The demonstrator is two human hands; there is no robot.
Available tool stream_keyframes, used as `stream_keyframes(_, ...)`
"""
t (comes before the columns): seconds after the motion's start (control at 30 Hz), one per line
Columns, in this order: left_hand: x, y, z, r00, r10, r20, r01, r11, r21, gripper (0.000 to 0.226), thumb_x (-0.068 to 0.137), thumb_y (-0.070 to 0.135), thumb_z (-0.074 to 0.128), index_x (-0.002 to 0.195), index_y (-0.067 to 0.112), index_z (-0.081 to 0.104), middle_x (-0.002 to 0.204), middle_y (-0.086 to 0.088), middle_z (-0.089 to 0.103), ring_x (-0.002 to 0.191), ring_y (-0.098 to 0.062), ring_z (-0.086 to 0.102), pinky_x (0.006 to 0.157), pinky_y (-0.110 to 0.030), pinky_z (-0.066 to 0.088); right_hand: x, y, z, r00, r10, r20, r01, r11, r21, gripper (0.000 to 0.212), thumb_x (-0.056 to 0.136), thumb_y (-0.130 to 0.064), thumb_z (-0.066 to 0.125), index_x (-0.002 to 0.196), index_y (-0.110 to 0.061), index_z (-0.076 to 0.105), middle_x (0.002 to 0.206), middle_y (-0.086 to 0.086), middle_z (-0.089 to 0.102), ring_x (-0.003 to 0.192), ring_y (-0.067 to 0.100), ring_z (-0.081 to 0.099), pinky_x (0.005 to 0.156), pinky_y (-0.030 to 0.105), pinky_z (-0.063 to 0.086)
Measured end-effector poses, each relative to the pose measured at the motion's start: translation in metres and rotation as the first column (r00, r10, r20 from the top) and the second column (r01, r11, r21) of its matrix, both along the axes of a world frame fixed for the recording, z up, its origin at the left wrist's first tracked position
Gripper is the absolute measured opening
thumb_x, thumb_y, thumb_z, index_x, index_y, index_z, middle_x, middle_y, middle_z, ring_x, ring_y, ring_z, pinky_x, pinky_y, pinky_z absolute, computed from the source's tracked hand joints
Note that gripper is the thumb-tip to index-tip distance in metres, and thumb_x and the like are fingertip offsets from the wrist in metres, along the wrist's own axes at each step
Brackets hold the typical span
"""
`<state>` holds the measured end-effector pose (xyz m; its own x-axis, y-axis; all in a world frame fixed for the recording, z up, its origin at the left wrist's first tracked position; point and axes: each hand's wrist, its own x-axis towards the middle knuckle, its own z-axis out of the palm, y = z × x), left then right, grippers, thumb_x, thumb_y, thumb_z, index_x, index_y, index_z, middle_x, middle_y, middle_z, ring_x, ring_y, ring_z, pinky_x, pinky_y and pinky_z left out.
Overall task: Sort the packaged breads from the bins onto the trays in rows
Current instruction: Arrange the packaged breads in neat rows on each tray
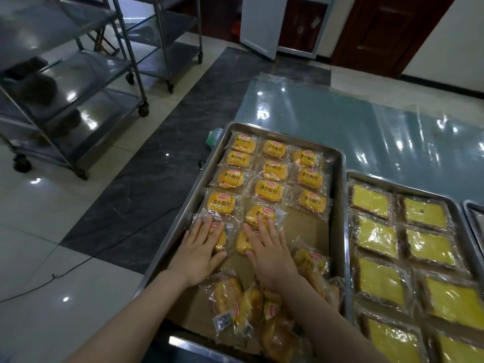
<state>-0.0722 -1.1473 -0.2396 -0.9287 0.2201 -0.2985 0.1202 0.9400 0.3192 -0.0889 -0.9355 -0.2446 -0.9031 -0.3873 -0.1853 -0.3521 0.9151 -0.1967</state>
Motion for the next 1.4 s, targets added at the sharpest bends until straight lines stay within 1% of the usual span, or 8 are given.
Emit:
stream_keyframes(0.23,0.01,0.001,0.013,0.98,0.004,-0.2,0.006,0.999,0.053,0.072,0.094,0.052,0.033,0.145,0.034,-0.015,0.151,0.003,-0.029,0.136,-0.015,-0.031,0.111,-0.037,-0.014,0.005,0.002,0.019,0.999,-0.007,0.048,0.01,0.999,-0.045,0.064,0.098,-0.054,0.022,0.149,-0.035,-0.012,0.153,0.0,-0.027,0.139,0.022,-0.029,0.113,0.042,-0.014)
stream_keyframes(0.37,0.033,-0.01,0.021,0.935,0.152,-0.321,-0.054,0.954,0.296,0.041,0.088,0.033,0.058,0.128,0.026,0.051,0.134,0.007,0.049,0.124,-0.013,0.046,0.099,-0.025,0.037,0.016,0.017,0.049,0.99,-0.139,0.005,0.137,0.969,-0.204,0.058,0.096,-0.04,0.042,0.148,-0.03,0.019,0.158,-0.006,0.003,0.146,0.018,-0.002,0.117,0.04,0.006)
stream_keyframes(0.47,0.048,-0.013,0.024,0.973,0.201,-0.118,-0.164,0.951,0.263,0.025,0.086,0.048,0.056,0.103,0.031,0.058,0.098,0.012,0.062,0.084,-0.003,0.059,0.07,-0.019,0.045,0.019,0.04,0.071,0.957,-0.29,-0.019,0.28,0.938,-0.205,0.036,0.095,-0.024,0.046,0.131,-0.025,0.049,0.139,0.0,0.042,0.129,0.017,0.036,0.107,0.035,0.036)
stream_keyframes(0.63,0.05,-0.009,0.028,0.962,0.177,0.209,-0.237,0.921,0.309,0.017,0.082,0.044,0.065,0.083,0.027,0.061,0.084,0.01,0.064,0.076,-0.004,0.059,0.069,-0.025,0.048,-0.002,0.071,0.09,0.923,-0.364,-0.128,0.384,0.899,0.21,0.014,0.088,-0.012,0.051,0.097,-0.018,0.06,0.096,0.001,0.061,0.082,0.021,0.053,0.064,0.033,0.046)
stream_keyframes(0.9,0.052,-0.025,0.033,0.875,0.473,0.102,-0.468,0.772,0.43,0.017,0.088,0.015,0.06,0.074,0.02,0.051,0.068,0.002,0.062,0.067,-0.008,0.058,0.057,-0.021,0.035,-0.016,0.095,0.064,0.89,-0.386,0.243,0.328,0.912,0.247,0.015,0.086,-0.032,0.06,0.084,-0.017,0.056,0.077,-0.002,0.058,0.069,0.011,0.056,0.053,0.025,0.044)
stream_keyframes(1.13,0.056,-0.035,0.036,0.845,0.528,0.08,-0.495,0.716,0.492,0.021,0.083,0.012,0.068,0.085,0.028,0.053,0.087,0.01,0.062,0.084,-0.003,0.058,0.061,-0.018,0.04,-0.024,0.086,0.065,0.882,-0.462,-0.096,0.471,0.875,0.117,0.022,0.09,-0.01,0.048,0.11,-0.016,0.056,0.114,0.007,0.058,0.103,0.028,0.056,0.08,0.043,0.052)
stream_keyframes(1.27,0.058,-0.034,0.037,0.85,0.523,0.069,-0.484,0.722,0.495,0.028,0.083,0.014,0.068,0.091,0.036,0.052,0.09,0.013,0.062,0.083,0.001,0.058,0.059,-0.008,0.039,-0.027,0.082,0.06,0.932,-0.345,-0.116,0.356,0.93,0.094,0.054,0.097,-0.022,0.043,0.147,-0.014,0.025,0.154,0.01,0.025,0.142,0.03,0.021,0.112,0.046,0.029)
stream_keyframes(1.4,0.058,-0.034,0.037,0.872,0.483,0.085,-0.462,0.751,0.472,0.024,0.085,0.017,0.066,0.099,0.034,0.056,0.092,0.016,0.063,0.082,0.003,0.058,0.059,-0.005,0.039,-0.007,0.062,0.032,0.944,-0.316,0.092,0.297,0.938,0.18,0.069,0.1,-0.039,0.03,0.151,-0.01,-0.008,0.157,0.02,-0.014,0.143,0.038,-0.012,0.117,0.05,0.001)
